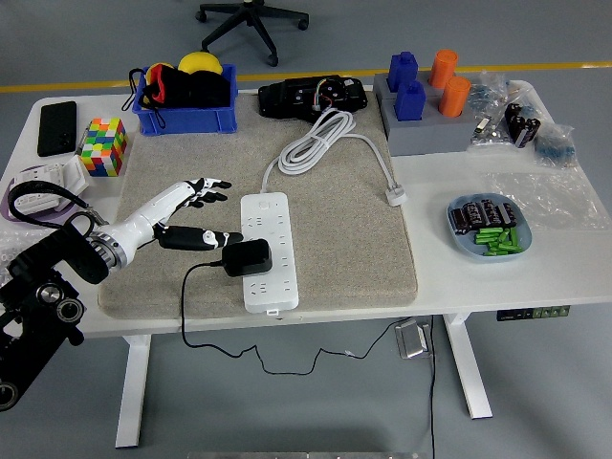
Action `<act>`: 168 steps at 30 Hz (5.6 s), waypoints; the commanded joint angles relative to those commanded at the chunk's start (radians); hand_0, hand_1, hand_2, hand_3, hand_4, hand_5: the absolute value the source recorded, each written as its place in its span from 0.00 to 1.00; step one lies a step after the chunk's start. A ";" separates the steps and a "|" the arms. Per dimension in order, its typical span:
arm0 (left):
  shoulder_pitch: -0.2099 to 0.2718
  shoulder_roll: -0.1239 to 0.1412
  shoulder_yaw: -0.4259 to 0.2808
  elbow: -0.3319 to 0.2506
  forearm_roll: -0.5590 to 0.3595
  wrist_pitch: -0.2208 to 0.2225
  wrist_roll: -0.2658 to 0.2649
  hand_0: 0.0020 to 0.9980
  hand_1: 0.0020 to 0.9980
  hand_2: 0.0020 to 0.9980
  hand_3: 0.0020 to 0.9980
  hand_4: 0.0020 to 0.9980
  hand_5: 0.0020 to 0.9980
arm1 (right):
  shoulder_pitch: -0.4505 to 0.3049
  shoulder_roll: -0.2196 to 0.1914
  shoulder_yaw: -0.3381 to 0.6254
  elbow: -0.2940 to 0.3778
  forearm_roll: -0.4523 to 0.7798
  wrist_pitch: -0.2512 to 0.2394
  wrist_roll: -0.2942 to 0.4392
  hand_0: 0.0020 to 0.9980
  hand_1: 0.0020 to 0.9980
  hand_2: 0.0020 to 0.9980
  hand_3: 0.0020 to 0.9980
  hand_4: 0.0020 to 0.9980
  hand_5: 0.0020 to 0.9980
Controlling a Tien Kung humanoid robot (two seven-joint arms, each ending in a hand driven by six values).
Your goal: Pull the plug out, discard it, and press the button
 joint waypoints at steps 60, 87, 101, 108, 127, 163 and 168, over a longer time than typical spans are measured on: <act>-0.069 -0.038 0.082 0.109 -0.007 0.137 -0.030 0.41 0.32 0.35 0.52 0.66 0.00 | 0.003 -0.002 -0.010 0.000 0.004 -0.001 0.000 0.76 0.71 0.72 0.73 0.77 0.65; -0.093 -0.053 -0.039 0.335 0.047 0.157 -0.036 0.63 0.58 0.57 0.62 0.75 0.00 | 0.000 -0.005 -0.012 0.001 0.004 0.000 -0.001 0.76 0.71 0.72 0.73 0.77 0.65; -0.089 -0.053 -0.061 0.314 0.049 0.133 -0.024 0.68 0.73 0.71 0.85 0.92 0.00 | -0.003 -0.002 -0.008 0.000 0.002 0.000 -0.001 0.76 0.71 0.72 0.73 0.77 0.65; -0.100 -0.042 -0.066 0.235 0.012 0.135 -0.012 0.50 0.59 0.60 0.85 0.82 0.00 | -0.003 -0.003 -0.007 0.000 0.001 0.000 -0.001 0.76 0.71 0.72 0.73 0.78 0.65; -0.315 -0.076 0.232 0.280 -0.044 0.087 0.011 0.06 0.06 0.12 0.81 0.07 0.00 | -0.005 0.001 -0.006 -0.002 0.005 0.000 -0.001 0.76 0.71 0.72 0.73 0.78 0.64; -0.462 -0.128 0.409 0.497 -0.004 0.003 0.157 0.05 0.04 0.12 0.78 0.00 0.00 | -0.003 -0.003 -0.014 -0.004 0.008 0.001 -0.002 0.76 0.71 0.72 0.73 0.77 0.65; -0.467 -0.126 0.419 0.500 -0.011 0.001 0.160 0.05 0.04 0.12 0.78 0.00 0.00 | -0.001 -0.004 -0.016 -0.003 0.009 0.001 -0.001 0.76 0.71 0.72 0.73 0.77 0.65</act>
